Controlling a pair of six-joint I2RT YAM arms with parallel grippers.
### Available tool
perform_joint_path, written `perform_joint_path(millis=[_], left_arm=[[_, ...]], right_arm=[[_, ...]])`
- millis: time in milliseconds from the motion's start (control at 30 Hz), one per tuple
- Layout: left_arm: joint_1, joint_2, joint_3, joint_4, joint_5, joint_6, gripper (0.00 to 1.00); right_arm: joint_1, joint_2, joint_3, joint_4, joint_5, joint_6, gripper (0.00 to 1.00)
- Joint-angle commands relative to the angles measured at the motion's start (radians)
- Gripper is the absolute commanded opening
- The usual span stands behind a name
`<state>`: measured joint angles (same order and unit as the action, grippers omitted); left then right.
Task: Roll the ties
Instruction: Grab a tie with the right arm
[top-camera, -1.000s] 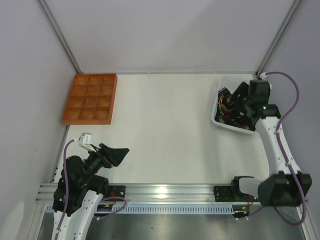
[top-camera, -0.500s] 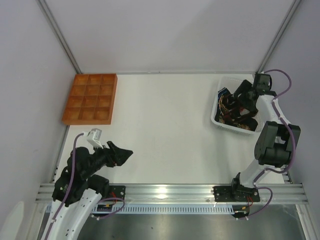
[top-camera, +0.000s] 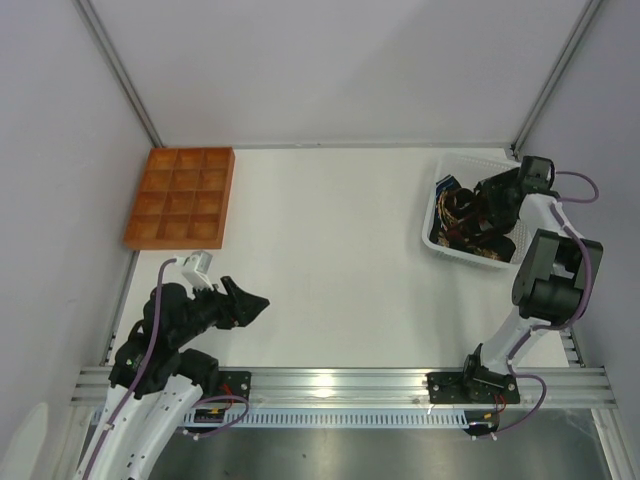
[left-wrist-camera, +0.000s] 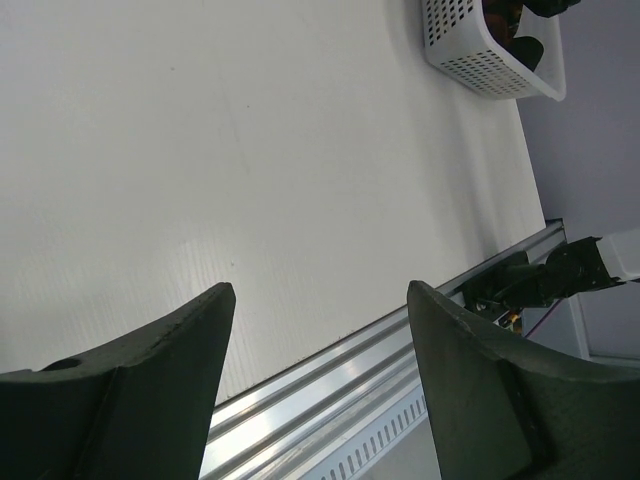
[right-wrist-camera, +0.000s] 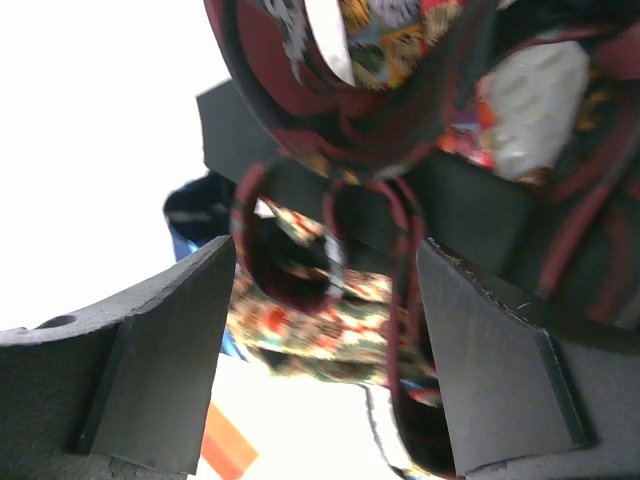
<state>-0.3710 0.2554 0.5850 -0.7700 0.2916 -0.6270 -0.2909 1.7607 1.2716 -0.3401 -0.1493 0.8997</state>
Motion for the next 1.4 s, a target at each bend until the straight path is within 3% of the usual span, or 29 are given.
perform_joint_path(millis=[0,367,800,1367], left_arm=[[-0.005,0.001,0.036,0.026,0.000,0.019,0.76],[-0.005,0.007,0.039,0.011,-0.016,0.019,0.76],[-0.005,0.018,0.036,0.020,-0.008,0.016,0.77],[-0.005,0.035,0.039,0.014,-0.009,0.019,0.78]], right_arm=[[0.031,0.039,0.092,-0.029,0.056,0.195,0.78],[0.098,0.195,0.359,-0.240,0.194,0.344,0.69],[0.111,0.157,0.365,-0.343,0.315,0.355,0.72],[0.139,0.321,0.480,-0.347,0.298,0.403,0.71]])
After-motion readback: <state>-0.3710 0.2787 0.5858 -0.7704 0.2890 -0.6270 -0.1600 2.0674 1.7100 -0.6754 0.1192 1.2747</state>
